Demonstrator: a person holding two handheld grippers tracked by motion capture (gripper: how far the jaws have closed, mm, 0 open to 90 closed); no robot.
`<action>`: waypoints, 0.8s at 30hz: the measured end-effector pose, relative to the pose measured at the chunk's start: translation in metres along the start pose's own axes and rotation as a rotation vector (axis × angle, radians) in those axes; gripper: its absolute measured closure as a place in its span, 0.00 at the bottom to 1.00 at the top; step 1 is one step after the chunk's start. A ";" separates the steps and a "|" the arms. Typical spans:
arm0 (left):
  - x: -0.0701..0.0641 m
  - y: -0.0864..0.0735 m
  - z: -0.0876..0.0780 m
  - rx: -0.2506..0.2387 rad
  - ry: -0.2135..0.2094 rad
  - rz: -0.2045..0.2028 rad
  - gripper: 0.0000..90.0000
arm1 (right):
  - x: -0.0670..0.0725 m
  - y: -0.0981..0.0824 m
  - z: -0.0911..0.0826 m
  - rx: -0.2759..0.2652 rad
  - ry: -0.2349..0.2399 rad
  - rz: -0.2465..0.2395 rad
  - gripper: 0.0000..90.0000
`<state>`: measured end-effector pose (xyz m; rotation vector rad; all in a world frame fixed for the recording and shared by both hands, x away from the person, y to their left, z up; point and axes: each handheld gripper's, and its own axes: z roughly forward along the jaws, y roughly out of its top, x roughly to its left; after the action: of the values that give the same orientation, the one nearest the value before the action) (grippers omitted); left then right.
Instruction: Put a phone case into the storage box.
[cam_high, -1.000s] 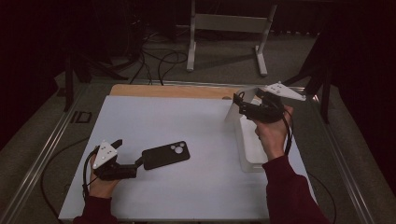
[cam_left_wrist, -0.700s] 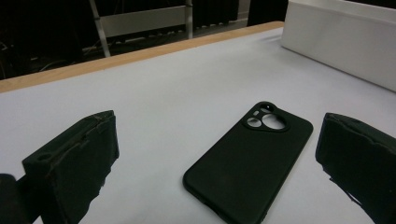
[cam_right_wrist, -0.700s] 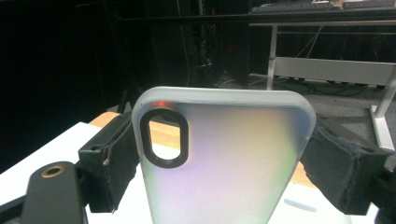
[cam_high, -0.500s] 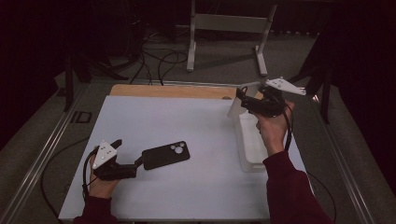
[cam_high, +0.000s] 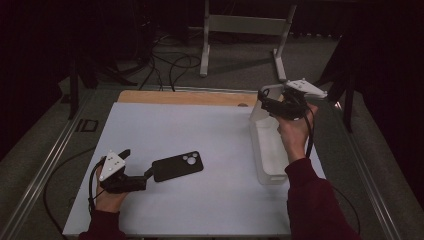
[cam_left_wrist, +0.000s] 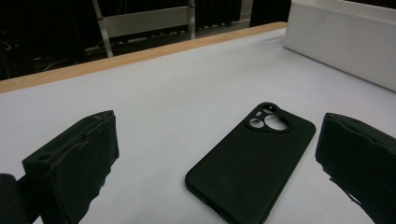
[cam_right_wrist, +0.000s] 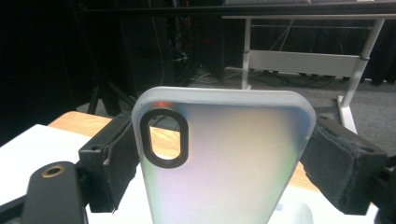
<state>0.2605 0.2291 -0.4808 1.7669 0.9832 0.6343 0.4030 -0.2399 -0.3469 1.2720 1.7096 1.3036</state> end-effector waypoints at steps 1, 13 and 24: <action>0.000 0.000 0.000 0.001 0.000 0.001 0.00 | -0.001 0.000 0.001 0.002 -0.005 -0.003 0.19; 0.001 0.000 0.000 -0.004 0.005 -0.005 0.00 | -0.012 -0.005 0.017 0.031 -0.066 0.005 0.19; 0.001 0.000 -0.001 -0.011 0.009 -0.012 0.00 | -0.023 -0.008 0.026 0.055 -0.120 0.020 0.19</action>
<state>0.2602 0.2310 -0.4808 1.7485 0.9944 0.6399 0.4309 -0.2535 -0.3643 1.3741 1.6627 1.1747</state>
